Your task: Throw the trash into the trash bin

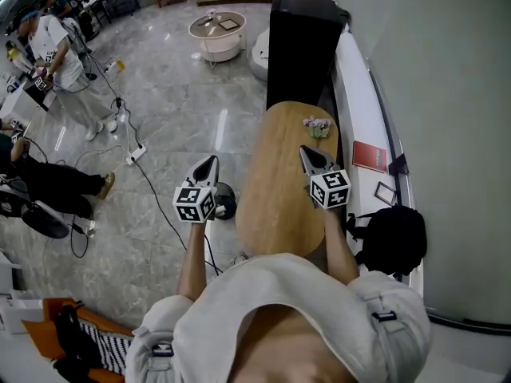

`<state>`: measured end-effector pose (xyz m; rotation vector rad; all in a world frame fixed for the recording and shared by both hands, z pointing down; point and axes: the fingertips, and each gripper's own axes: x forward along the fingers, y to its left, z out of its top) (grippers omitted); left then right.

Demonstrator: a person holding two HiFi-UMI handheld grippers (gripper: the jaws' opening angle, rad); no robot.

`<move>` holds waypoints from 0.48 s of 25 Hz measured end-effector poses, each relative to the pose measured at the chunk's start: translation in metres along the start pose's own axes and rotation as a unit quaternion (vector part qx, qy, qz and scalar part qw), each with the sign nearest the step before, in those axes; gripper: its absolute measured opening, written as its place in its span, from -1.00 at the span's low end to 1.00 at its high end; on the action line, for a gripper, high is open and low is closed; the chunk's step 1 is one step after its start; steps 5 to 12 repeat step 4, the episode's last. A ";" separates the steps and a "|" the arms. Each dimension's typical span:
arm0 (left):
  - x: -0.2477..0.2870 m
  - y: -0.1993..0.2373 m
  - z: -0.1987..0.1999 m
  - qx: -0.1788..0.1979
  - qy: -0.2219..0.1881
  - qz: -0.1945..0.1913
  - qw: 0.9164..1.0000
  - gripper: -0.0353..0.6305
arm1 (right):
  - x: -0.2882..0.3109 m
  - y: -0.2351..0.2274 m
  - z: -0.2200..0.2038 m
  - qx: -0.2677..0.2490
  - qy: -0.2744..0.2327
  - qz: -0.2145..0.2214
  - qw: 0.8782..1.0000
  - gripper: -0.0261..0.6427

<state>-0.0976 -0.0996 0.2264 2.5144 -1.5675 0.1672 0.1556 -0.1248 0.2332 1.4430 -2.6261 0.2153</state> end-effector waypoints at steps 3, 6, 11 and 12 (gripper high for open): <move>0.003 -0.001 -0.002 0.000 0.003 -0.001 1.000 -0.84 | 0.001 -0.004 -0.002 0.001 0.001 -0.001 1.000 -0.84; 0.004 -0.001 -0.003 0.000 0.003 -0.001 1.000 -0.84 | 0.002 -0.005 -0.002 0.001 0.001 -0.001 1.000 -0.84; 0.004 -0.001 -0.003 0.000 0.003 -0.001 1.000 -0.84 | 0.002 -0.005 -0.002 0.001 0.001 -0.001 1.000 -0.84; 0.004 -0.001 -0.003 0.000 0.003 -0.001 1.000 -0.84 | 0.002 -0.005 -0.002 0.001 0.001 -0.001 1.000 -0.84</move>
